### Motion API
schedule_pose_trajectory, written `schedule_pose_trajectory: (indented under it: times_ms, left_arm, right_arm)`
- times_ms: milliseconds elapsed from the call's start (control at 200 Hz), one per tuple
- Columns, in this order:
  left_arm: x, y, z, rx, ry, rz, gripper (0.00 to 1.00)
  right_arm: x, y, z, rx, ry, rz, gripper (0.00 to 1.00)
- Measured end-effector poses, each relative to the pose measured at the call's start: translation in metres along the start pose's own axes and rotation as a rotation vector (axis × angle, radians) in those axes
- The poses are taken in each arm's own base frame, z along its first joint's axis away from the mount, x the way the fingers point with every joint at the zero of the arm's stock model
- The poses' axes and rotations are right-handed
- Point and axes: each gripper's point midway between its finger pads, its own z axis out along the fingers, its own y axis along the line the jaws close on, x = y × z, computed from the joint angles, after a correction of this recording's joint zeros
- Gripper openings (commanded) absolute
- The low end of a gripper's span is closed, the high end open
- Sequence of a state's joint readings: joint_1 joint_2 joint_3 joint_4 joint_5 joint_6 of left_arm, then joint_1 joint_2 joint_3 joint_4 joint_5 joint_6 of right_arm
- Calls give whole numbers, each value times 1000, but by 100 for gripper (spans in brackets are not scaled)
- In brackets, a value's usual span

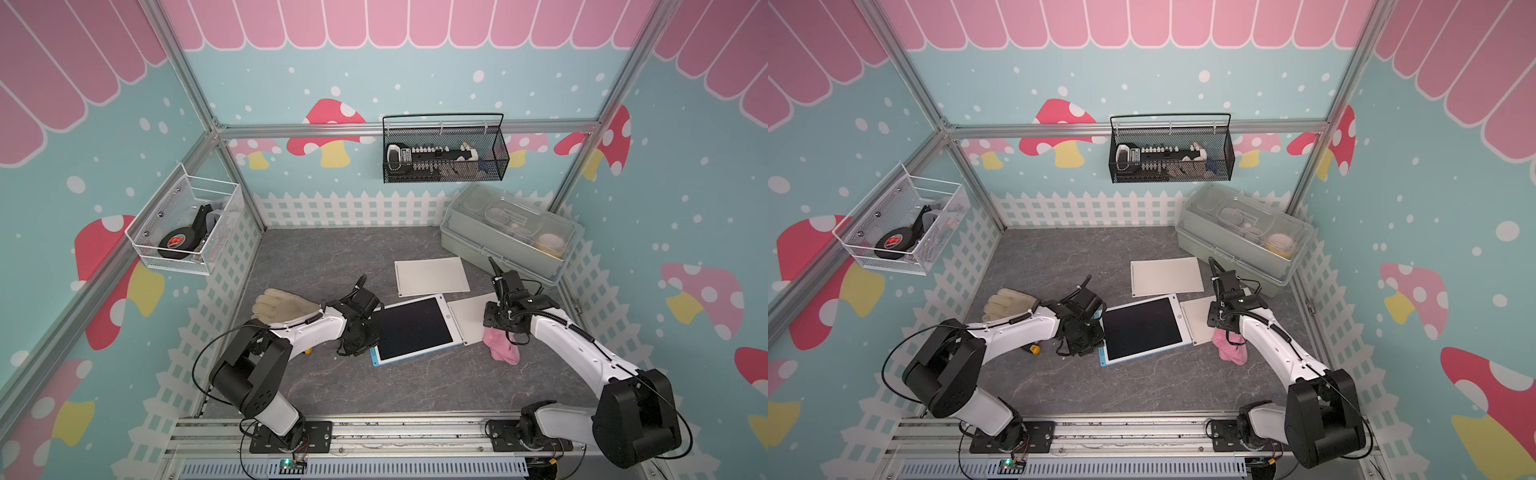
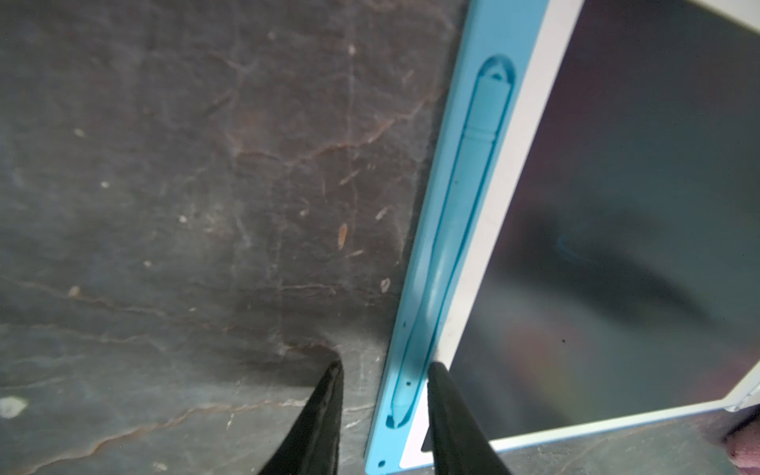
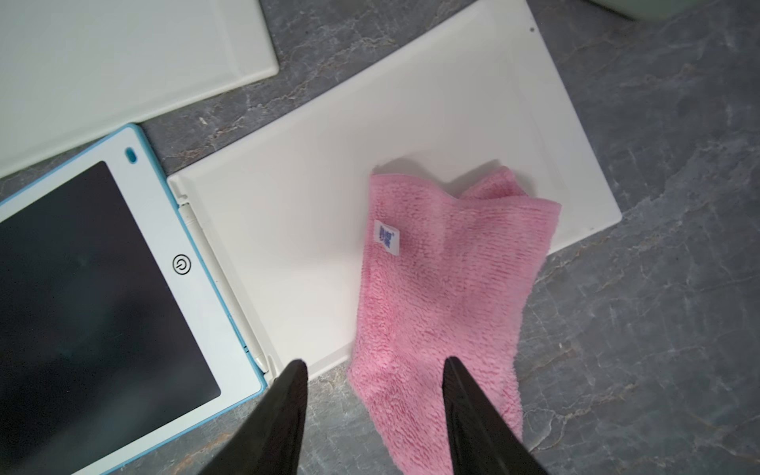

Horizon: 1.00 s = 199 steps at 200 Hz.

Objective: Wipe the drawing tablet
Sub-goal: Pick up the cleaning item at the center of the board.

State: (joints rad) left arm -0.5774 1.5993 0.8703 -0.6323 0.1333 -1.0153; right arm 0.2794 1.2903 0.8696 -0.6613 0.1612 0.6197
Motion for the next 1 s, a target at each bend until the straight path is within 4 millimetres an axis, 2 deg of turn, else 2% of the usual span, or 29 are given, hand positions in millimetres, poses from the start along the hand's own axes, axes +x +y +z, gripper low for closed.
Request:
schedule_pose_trajectory:
  times_ms: [80,170,265,415,530,615,665,840,926,996]
  left_arm:
    - [0,1,0,-6,-2,-1,32]
    - [0,2,1,-9,-4,0,32]
    - [-1,2,1,-12,-8,1,31]
    - [-1,4,1,-18,-10,2,30]
    - [-2,8,0,-26,-25,1,30]
    - [-3,15,-1,-36,-38,-6,30]
    - [-3,18,-2,-41,-42,-11,30]
    - [-3,31,-9,-67,-46,-26,40]
    - [-4,29,-19,-55,-56,-19,45]
    - [-12,19,-32,-13,-82,-19,45]
  right_arm:
    - [4,4,4,2,15,-18,59]
    - [9,-1,7,25,23,-15,64]
    - [23,-20,13,73,41,27,67]
    - [51,-53,24,169,103,107,68]
    - [58,-60,28,193,122,134,68]
    - [60,-59,33,193,140,138,63]
    - [62,-57,37,187,152,142,55]
    - [64,-44,48,125,181,157,0]
    - [64,-41,49,103,174,167,0]
    - [64,-41,47,92,159,171,0]
